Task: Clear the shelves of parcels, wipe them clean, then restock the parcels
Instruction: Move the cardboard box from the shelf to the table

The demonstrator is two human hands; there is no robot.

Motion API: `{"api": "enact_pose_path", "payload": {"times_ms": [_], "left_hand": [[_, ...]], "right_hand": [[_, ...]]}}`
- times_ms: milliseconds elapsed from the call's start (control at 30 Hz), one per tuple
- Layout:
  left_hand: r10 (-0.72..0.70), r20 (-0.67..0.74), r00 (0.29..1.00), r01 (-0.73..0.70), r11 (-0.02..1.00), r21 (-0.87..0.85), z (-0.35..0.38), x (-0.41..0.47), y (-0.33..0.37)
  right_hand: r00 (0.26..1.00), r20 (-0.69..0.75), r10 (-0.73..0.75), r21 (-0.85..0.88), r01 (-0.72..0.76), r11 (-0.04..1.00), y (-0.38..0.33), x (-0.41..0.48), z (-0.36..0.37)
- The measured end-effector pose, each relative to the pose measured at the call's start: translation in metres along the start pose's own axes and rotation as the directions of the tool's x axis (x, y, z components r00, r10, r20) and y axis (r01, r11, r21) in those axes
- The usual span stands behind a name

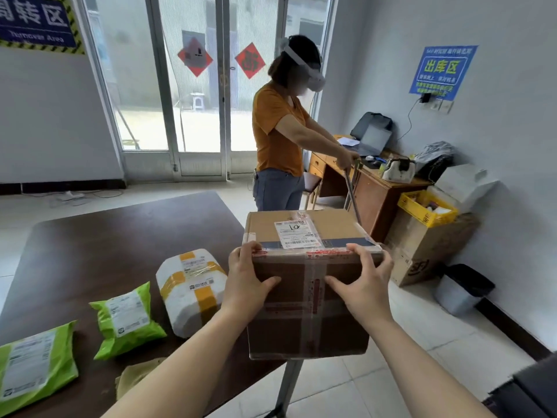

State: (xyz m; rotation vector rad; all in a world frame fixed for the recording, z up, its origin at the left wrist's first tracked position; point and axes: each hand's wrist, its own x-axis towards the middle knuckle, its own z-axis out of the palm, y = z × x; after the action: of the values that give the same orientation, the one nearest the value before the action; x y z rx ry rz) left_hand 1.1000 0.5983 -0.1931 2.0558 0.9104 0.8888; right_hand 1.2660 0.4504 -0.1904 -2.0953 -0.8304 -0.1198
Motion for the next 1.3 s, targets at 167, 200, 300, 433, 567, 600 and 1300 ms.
{"api": "enact_pose_path", "payload": {"times_ms": [167,200,300,433,567,600,1300], "left_hand": [[-0.062,0.016,0.998,0.062,0.998,0.028,0.007,-0.003,-0.022],[-0.074,0.018,0.997,0.073,0.997,0.034,0.008,-0.004,-0.026],[-0.099,0.029,0.995,0.097,0.994,0.049,0.010,-0.008,-0.037],[-0.131,0.045,0.990,0.127,0.989,0.074,0.012,-0.012,-0.054],[-0.149,0.057,0.987,0.144,0.986,0.087,0.014,-0.009,-0.065],[-0.157,0.062,0.986,0.150,0.984,0.095,0.014,-0.009,-0.068],[-0.199,0.054,0.979,0.180,0.954,0.239,0.013,-0.022,-0.079]], "right_hand": [[0.998,0.047,0.038,-0.009,-0.037,0.999,0.013,-0.009,0.022],[0.997,0.056,0.047,-0.007,-0.047,0.999,0.015,-0.012,0.027],[0.995,0.079,0.066,0.003,-0.066,0.998,0.022,-0.018,0.039],[0.991,0.106,0.080,0.018,-0.083,0.996,0.030,-0.026,0.055],[0.988,0.123,0.090,0.035,-0.095,0.995,0.034,-0.026,0.068],[0.987,0.135,0.092,0.038,-0.098,0.994,0.035,-0.025,0.071],[0.990,0.135,-0.033,-0.271,0.069,0.960,0.037,-0.031,0.091]]}}
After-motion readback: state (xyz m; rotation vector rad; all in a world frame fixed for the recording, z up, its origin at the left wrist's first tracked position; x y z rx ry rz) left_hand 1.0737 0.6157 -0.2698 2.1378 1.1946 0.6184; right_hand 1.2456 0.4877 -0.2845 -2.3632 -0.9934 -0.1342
